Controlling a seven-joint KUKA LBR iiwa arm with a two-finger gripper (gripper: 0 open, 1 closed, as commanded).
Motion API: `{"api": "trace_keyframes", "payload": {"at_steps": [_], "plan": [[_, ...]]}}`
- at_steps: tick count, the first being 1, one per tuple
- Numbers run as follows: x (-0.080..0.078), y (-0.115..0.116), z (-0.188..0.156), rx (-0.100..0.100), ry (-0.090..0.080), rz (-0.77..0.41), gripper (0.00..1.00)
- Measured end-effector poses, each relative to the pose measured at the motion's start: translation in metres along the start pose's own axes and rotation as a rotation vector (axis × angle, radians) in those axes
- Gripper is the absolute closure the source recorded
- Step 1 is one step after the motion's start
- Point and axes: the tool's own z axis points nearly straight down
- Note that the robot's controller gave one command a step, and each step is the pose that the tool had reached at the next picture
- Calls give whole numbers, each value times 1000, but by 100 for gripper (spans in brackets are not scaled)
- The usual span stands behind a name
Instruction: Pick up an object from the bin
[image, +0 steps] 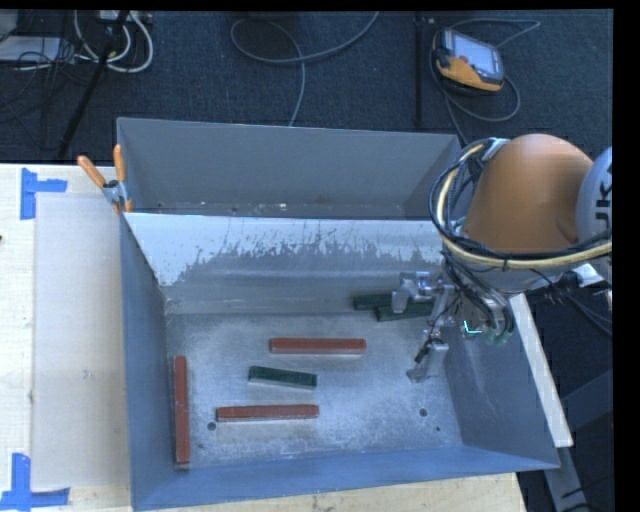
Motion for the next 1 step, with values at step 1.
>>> {"api": "trace_keyframes", "payload": {"at_steps": [1], "plan": [[4,115,96,-2,-1,-98,0]]}}
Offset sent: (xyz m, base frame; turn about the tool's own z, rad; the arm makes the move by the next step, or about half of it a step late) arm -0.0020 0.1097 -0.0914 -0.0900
